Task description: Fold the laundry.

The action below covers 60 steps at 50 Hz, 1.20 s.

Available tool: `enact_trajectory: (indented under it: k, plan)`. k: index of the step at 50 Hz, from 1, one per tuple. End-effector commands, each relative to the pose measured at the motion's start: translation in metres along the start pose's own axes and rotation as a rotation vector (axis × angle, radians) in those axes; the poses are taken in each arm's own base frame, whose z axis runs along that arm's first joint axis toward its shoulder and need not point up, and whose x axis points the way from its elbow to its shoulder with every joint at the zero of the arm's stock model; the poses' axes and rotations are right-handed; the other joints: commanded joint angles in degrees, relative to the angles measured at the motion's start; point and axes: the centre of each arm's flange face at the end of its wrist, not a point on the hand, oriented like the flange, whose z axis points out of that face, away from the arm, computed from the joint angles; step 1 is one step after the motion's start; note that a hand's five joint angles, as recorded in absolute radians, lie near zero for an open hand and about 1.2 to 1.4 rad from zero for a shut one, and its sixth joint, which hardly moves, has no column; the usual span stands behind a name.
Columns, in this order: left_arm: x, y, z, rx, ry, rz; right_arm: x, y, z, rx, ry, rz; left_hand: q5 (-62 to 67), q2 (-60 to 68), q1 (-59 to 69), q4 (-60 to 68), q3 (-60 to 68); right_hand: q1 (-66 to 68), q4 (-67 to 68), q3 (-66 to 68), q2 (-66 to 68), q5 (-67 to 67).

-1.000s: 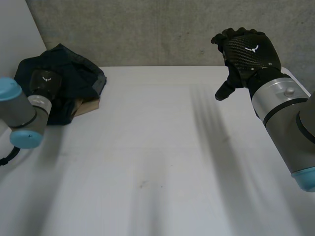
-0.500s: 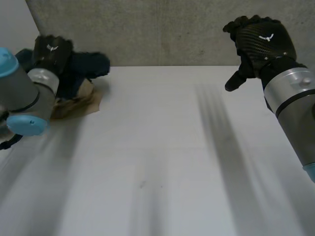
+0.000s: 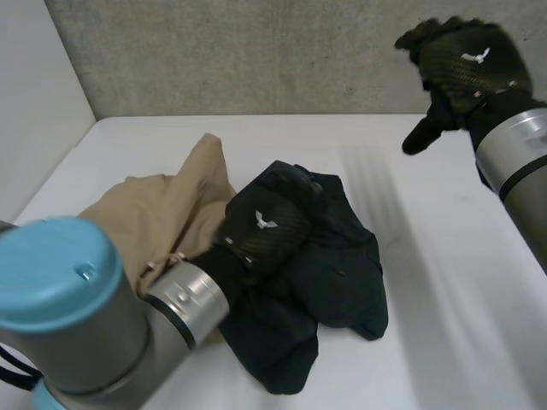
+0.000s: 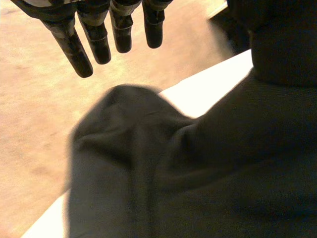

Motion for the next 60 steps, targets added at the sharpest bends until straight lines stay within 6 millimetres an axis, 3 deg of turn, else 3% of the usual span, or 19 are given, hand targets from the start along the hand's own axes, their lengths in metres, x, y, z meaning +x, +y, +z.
enact_trajectory:
  k: [1,4,9,19,26,34,45,46,48,52,54,60]
  plan:
    - [-0.088,-0.007,-0.009,-0.011,-0.320,0.018,-0.029,0.044,0.000,-0.184,-0.184,-0.103,-2.96,-1.49,-1.19,-1.62,-1.87,-1.28,-3.17,-2.06,-2.46,-3.65]
    - [-0.114,0.000,-0.015,-0.036,-0.411,0.001,-0.043,0.063,-0.003,-0.266,-0.250,-0.135,-2.96,-1.49,-1.19,-1.62,-1.87,-1.28,-3.17,-2.06,-2.46,-3.65]
    - [-0.130,0.019,-0.024,-0.112,-0.460,-0.033,-0.075,0.066,-0.017,-0.270,-0.356,-0.134,-2.96,-1.49,-1.19,-1.62,-1.87,-1.28,-3.17,-2.06,-2.46,-3.65]
    - [-0.120,0.065,-0.032,-0.351,-0.400,-0.128,-0.119,0.090,-0.021,-0.215,-0.440,-0.135,-2.96,-1.49,-1.19,-1.62,-1.87,-1.28,-3.17,-2.06,-2.46,-3.65]
    - [-0.137,0.074,-0.037,-0.381,-0.452,-0.137,-0.144,0.089,-0.025,-0.163,-0.490,-0.116,-2.96,-1.49,-1.19,-1.62,-1.87,-1.28,-3.17,-2.06,-2.46,-3.65]
    - [-0.136,0.084,-0.041,-0.418,-0.452,-0.145,-0.177,0.110,-0.028,-0.193,-0.573,-0.128,-2.96,-1.49,-1.19,-1.62,-1.87,-1.28,-3.17,-2.06,-2.46,-3.65]
    - [-0.144,0.093,-0.037,-0.444,-0.448,-0.102,-0.209,0.142,-0.011,-0.208,-0.606,-0.164,-2.96,-1.49,-1.19,-1.62,-1.87,0.91,-0.98,0.13,-0.27,-1.46]
    - [-0.144,0.094,-0.037,-0.448,-0.444,-0.100,-0.210,0.145,-0.006,-0.201,-0.593,-0.191,-2.96,-1.49,-1.19,-1.62,-1.87,32.64,30.74,31.85,31.45,30.26]
    - [-0.143,0.095,-0.037,-0.453,-0.440,-0.101,-0.205,0.148,0.000,-0.208,-0.549,-0.219,-2.96,-1.49,-1.19,-1.62,-1.87,68.56,66.67,67.78,67.38,66.18]
    - [-0.142,0.092,-0.037,-0.444,-0.439,-0.100,-0.180,0.130,0.015,-0.188,-0.397,-0.272,-2.96,-1.49,-1.19,-1.62,-1.87,68.72,66.83,67.94,67.54,66.35]
    - [-0.145,0.084,-0.038,-0.424,-0.448,-0.094,-0.158,0.112,0.025,-0.156,-0.345,-0.294,-2.96,-1.49,-1.19,-1.62,-1.87,68.72,66.83,67.94,67.54,66.35]
    - [-0.148,0.055,-0.044,-0.327,-0.444,-0.095,-0.118,0.119,0.035,-0.192,-0.285,-0.428,-2.96,-1.49,-1.19,-1.62,-1.87,68.72,66.83,67.94,67.54,66.35]
